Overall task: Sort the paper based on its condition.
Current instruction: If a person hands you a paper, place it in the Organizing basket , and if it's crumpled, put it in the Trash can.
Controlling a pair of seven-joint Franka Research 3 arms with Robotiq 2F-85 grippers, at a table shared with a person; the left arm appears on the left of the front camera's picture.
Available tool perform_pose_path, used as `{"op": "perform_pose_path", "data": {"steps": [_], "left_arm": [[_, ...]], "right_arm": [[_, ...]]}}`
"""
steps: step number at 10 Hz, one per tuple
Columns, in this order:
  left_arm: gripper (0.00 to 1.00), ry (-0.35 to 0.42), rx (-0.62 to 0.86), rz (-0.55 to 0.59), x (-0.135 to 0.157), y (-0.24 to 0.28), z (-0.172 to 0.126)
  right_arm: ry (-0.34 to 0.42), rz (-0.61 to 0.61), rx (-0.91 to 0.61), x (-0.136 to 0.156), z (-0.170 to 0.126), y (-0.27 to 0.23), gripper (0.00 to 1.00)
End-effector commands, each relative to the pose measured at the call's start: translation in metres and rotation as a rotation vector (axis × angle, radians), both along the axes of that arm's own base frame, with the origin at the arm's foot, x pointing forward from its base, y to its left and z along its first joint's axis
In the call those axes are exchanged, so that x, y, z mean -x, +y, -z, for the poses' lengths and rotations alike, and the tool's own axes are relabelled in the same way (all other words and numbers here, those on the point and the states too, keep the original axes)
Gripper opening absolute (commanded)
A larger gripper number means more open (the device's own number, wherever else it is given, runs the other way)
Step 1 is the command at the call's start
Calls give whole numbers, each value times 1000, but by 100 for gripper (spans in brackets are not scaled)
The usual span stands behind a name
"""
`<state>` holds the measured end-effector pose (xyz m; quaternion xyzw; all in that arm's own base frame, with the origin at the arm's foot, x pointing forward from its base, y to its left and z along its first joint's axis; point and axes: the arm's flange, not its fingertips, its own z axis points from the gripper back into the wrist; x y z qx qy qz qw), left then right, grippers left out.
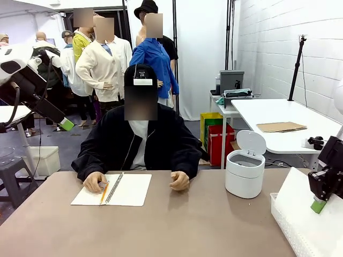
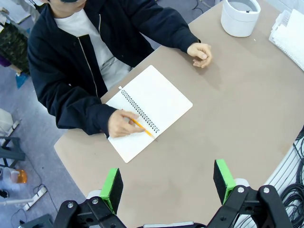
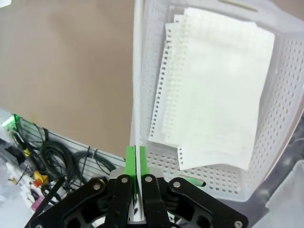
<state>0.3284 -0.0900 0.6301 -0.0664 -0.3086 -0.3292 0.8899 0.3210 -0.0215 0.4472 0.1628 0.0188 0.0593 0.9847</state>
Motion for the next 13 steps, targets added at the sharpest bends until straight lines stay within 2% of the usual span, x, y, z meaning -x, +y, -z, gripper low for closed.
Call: {"op": "perform_pose_path", "data": {"steps": [1, 4, 5, 12, 13], "left_arm": [[100, -2, -3, -4, 0, 0, 0], [100, -2, -3, -4, 0, 0, 0], [100, -2, -3, -4, 0, 0, 0], [100, -2, -3, -4, 0, 0, 0], [100, -2, -3, -4, 0, 0, 0]], "right_arm": [[7, 48, 38, 54, 53, 4, 0], [-150, 129, 76, 38, 68, -5, 0], [-35, 52, 32, -8, 1, -13, 0], [-40, 52, 33, -10, 2, -13, 0], [-67, 34, 31, -15, 13, -9, 0]]}}
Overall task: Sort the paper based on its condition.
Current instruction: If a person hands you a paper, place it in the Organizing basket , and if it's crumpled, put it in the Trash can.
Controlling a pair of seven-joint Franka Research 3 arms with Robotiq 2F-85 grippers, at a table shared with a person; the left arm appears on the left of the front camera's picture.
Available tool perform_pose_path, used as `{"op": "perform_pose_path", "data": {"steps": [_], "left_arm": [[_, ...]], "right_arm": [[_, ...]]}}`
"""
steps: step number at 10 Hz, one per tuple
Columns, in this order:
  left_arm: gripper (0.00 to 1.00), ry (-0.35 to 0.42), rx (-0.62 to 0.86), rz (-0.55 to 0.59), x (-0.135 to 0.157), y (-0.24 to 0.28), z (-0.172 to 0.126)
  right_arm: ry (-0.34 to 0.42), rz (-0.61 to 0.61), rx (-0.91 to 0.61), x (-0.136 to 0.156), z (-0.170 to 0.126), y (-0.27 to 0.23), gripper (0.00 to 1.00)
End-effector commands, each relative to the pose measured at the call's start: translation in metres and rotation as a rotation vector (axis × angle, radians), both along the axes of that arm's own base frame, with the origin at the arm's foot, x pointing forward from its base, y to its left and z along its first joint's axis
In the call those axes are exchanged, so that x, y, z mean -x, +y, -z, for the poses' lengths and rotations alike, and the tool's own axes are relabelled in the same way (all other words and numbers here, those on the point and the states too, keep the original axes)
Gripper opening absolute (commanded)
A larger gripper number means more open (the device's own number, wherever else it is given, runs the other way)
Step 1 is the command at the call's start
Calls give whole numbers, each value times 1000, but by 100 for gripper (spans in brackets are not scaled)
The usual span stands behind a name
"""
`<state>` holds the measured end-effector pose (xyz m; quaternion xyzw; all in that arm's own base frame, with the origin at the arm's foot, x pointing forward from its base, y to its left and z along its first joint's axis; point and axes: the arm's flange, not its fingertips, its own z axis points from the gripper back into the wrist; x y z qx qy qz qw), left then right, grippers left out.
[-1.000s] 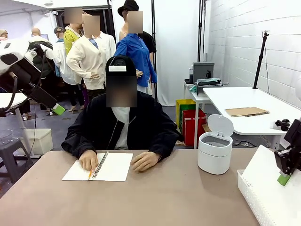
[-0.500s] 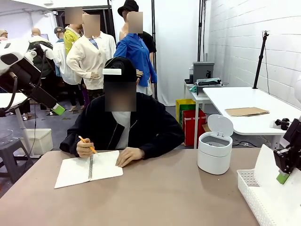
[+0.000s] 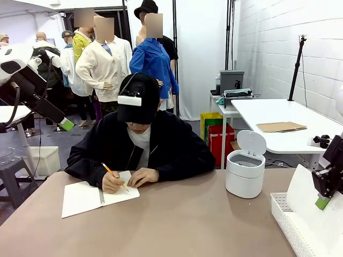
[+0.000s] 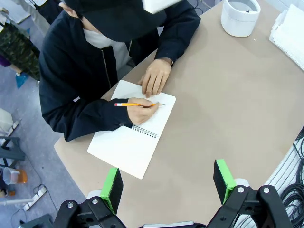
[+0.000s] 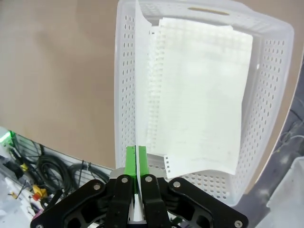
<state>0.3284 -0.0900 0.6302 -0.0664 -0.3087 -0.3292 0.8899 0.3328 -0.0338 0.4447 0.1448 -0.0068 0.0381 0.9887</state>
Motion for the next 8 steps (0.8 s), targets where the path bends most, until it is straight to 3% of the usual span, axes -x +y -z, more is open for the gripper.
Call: {"op": "perform_pose_path", "data": {"steps": [1, 3, 7, 8], "left_arm": [[100, -2, -3, -4, 0, 0, 0], [100, -2, -3, -4, 0, 0, 0], [100, -2, -3, -4, 0, 0, 0], [100, -2, -3, -4, 0, 0, 0]], "right_arm": [[6, -25, 12, -5, 18, 5, 0], [2, -2, 26, -9, 34, 7, 0], [73, 29, 27, -10, 57, 4, 0], [54, 7, 16, -22, 39, 2, 0]]}}
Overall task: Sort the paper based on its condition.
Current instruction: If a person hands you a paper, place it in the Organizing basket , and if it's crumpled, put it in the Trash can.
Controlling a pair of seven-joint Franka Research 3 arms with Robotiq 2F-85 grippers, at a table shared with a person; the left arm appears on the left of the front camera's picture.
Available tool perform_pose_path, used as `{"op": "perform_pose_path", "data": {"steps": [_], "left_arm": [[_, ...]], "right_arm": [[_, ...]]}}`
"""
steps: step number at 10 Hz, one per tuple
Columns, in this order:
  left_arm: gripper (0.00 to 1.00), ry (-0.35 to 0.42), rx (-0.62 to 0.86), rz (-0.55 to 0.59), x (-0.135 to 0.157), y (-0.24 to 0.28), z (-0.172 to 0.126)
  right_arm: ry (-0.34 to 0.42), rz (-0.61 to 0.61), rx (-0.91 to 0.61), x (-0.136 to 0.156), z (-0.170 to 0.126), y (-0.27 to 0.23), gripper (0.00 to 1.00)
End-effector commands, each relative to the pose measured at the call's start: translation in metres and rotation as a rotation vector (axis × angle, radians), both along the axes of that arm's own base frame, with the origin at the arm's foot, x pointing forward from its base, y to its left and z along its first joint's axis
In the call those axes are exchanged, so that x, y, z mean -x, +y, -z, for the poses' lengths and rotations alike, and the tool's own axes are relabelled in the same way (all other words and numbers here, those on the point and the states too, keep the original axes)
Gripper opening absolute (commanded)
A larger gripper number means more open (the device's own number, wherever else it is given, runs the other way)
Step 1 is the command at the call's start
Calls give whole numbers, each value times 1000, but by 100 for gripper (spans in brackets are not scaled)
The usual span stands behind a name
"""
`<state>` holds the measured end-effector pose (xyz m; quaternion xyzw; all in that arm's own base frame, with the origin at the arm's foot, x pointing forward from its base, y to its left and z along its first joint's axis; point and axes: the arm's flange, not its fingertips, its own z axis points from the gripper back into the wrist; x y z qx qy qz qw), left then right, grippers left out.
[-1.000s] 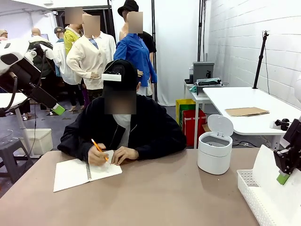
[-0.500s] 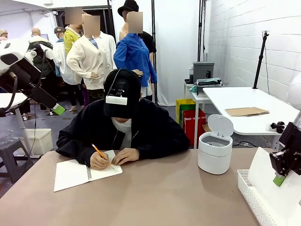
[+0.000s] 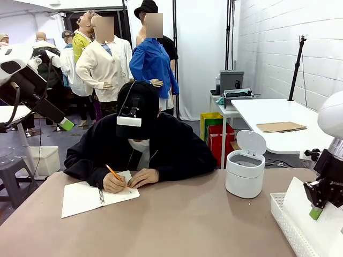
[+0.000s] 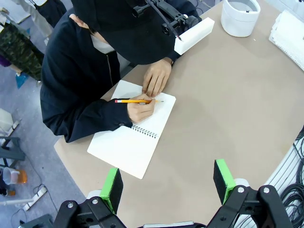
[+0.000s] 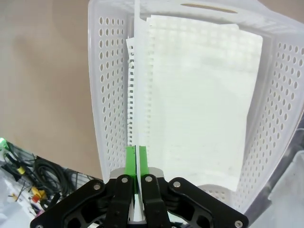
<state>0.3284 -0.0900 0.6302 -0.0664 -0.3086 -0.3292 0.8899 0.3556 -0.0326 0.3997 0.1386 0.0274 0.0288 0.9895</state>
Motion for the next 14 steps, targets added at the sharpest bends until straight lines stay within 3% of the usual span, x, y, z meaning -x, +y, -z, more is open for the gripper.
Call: {"op": "perform_pose_path", "data": {"steps": [1, 3, 6, 7, 9, 14], "left_arm": [[100, -2, -3, -4, 0, 0, 0], [100, -2, -3, -4, 0, 0, 0], [100, -2, -3, -4, 0, 0, 0], [100, -2, -3, -4, 0, 0, 0], [100, -2, -3, -4, 0, 0, 0], [100, -2, -3, -4, 0, 0, 0]], "right_arm": [[-2, 0, 0, 0, -1, 0, 3], [18, 13, 18, 3, 0, -8, 40], [-12, 79, 127, 7, -12, -39, 95], [-30, 106, 159, 7, -14, -46, 100], [-80, 136, 213, 14, -33, -63, 100], [-132, -8, 239, 34, -60, -51, 100]]}}
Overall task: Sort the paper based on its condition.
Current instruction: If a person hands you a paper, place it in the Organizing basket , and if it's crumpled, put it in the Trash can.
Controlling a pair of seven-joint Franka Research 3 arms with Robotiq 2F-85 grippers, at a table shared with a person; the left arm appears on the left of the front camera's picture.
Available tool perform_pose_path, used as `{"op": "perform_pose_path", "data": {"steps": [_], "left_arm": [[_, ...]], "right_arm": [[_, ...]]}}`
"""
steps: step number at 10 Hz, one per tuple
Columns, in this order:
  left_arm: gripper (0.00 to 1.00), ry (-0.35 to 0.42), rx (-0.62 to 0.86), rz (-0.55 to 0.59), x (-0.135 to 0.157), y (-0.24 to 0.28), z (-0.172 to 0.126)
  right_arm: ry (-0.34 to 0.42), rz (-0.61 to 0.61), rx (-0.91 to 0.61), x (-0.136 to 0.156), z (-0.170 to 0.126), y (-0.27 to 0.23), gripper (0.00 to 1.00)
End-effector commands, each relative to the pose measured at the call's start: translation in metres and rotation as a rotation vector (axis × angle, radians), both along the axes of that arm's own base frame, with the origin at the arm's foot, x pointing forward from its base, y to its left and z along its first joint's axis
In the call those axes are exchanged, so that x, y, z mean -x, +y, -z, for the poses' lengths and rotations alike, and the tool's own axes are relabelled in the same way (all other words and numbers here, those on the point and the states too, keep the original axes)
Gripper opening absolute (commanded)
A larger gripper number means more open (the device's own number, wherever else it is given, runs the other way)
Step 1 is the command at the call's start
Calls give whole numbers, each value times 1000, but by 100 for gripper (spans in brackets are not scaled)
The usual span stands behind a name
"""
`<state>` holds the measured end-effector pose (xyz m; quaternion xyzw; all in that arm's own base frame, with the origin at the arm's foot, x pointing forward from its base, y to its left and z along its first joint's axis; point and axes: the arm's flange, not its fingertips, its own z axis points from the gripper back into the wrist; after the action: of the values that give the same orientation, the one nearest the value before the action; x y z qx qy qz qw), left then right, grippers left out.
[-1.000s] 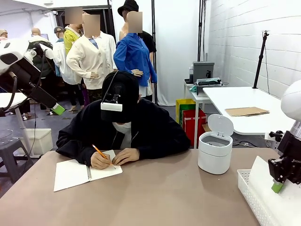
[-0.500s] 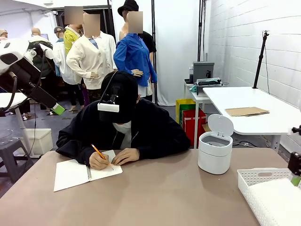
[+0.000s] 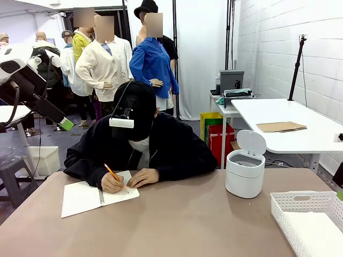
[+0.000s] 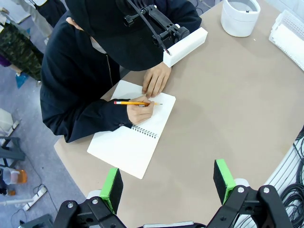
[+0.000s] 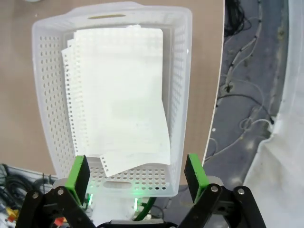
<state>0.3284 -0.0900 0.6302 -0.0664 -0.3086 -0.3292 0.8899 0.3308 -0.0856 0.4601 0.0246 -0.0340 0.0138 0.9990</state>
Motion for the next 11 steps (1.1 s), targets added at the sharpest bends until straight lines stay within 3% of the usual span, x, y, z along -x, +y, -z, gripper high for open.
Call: {"op": "perform_pose_path", "data": {"steps": [1, 2, 6, 7, 10, 11], "left_arm": [[100, -2, -3, -4, 0, 0, 0], [100, -2, -3, -4, 0, 0, 0], [100, -2, -3, -4, 0, 0, 0], [100, -2, -3, -4, 0, 0, 0], [100, -2, -3, -4, 0, 0, 0], [100, -2, -3, -4, 0, 0, 0]], "right_arm": [[2, -63, -34, 11, -2, 4, 100], [0, 0, 0, 0, 0, 0, 100], [-2, -18, -10, 3, -3, 2, 100], [29, -172, -55, 10, -2, 16, 100], [-112, -582, -85, 31, -35, 74, 100], [-145, -669, -101, 28, -48, 98, 100]]}}
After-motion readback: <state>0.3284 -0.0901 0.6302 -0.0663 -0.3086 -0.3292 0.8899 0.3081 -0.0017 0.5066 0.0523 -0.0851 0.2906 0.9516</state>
